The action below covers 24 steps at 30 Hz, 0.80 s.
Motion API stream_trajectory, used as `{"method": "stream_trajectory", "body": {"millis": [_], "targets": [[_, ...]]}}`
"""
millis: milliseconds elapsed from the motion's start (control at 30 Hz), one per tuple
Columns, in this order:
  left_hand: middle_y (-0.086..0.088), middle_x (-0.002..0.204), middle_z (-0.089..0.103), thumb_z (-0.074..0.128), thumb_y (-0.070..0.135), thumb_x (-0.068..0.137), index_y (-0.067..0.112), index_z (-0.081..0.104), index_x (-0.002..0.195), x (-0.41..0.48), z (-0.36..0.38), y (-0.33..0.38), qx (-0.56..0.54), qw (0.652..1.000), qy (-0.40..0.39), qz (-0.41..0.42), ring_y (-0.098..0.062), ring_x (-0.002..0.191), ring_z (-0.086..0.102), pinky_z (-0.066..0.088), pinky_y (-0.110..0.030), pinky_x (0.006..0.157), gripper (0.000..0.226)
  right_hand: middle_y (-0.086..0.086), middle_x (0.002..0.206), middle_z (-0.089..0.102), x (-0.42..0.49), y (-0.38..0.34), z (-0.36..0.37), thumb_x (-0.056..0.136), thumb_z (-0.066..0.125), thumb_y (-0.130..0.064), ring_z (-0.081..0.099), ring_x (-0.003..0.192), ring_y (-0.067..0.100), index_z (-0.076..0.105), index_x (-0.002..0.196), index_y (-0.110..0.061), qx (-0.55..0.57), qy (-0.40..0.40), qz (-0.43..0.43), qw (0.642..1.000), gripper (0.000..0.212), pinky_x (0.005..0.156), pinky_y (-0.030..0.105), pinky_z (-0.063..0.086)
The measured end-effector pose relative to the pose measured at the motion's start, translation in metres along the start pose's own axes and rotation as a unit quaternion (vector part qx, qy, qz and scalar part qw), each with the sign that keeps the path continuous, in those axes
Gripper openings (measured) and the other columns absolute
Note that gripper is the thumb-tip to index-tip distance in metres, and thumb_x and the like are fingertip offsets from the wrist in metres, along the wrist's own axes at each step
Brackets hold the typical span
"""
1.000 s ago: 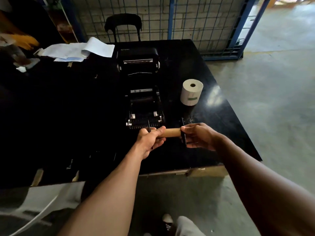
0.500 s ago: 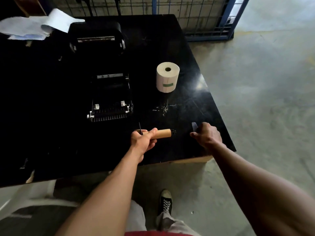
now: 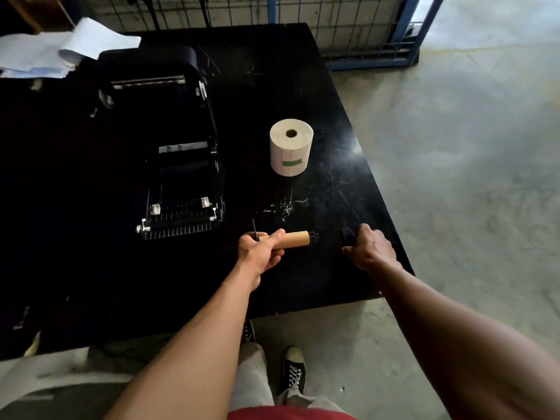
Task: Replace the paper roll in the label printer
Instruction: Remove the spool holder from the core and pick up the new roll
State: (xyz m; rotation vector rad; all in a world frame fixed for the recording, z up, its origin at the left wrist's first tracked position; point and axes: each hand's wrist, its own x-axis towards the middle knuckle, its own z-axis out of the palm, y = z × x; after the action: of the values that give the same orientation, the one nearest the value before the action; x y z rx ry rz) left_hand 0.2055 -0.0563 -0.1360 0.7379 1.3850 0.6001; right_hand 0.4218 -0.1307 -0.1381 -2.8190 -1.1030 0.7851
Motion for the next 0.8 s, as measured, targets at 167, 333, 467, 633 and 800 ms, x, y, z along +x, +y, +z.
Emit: {"method": "stream_trajectory", "body": {"millis": [167,333,467,633,800], "targets": [[-0.013,0.101,0.069,0.078,0.027,0.083,0.009,0.054,0.11,0.005,0.006,0.009,-0.036,0.999,0.013,-0.01,-0.014,0.07,0.071,0.058,-0.022,0.056,0.04,0.017,0.107,0.071,0.003,-0.02,-0.009,0.095,0.063,-0.046,0.067,0.097,0.036,0.066,0.111,-0.009,0.19,0.041,-0.002,0.981,0.041,0.075,0.037,0.049],[-0.012,0.099,0.069,0.075,0.026,0.086,0.01,0.055,0.107,0.006,0.008,0.016,-0.075,0.997,0.012,-0.007,-0.018,0.078,0.071,0.058,-0.027,0.065,0.033,0.001,0.068,0.062,-0.009,-0.046,-0.011,0.09,0.064,-0.059,0.049,0.05,0.01,0.069,0.104,-0.009,0.481,-0.224,0.031,0.847,0.052,0.047,0.019,0.039],[-0.011,0.1,0.069,0.073,0.026,0.088,0.01,0.055,0.11,0.002,0.01,0.019,-0.076,0.997,-0.002,-0.004,-0.017,0.077,0.07,0.058,-0.027,0.066,0.033,-0.002,0.073,0.067,-0.016,-0.056,-0.001,0.088,0.075,-0.041,0.054,0.055,0.006,0.07,0.103,-0.012,0.519,-0.287,0.003,0.805,0.033,0.05,0.021,0.043],[-0.015,0.106,0.068,0.065,0.033,0.092,0.006,0.06,0.116,-0.003,0.011,0.016,-0.042,0.999,-0.027,-0.008,-0.012,0.066,0.058,0.044,-0.021,0.049,0.037,0.0,0.087,0.073,-0.019,-0.061,0.003,0.088,0.075,-0.033,0.06,0.063,0.009,0.073,0.106,-0.015,0.578,-0.255,0.038,0.774,0.026,0.056,0.024,0.05],[-0.019,0.094,0.064,0.046,0.036,0.102,-0.001,0.055,0.12,-0.008,0.025,0.013,-0.056,0.998,-0.027,-0.023,-0.011,0.052,0.047,0.034,-0.019,0.042,0.042,0.002,0.093,0.072,-0.021,-0.057,0.0,0.088,0.07,-0.03,0.063,0.08,0.016,0.071,0.11,-0.016,0.603,-0.233,0.057,0.761,0.026,0.065,0.029,0.051]]}}
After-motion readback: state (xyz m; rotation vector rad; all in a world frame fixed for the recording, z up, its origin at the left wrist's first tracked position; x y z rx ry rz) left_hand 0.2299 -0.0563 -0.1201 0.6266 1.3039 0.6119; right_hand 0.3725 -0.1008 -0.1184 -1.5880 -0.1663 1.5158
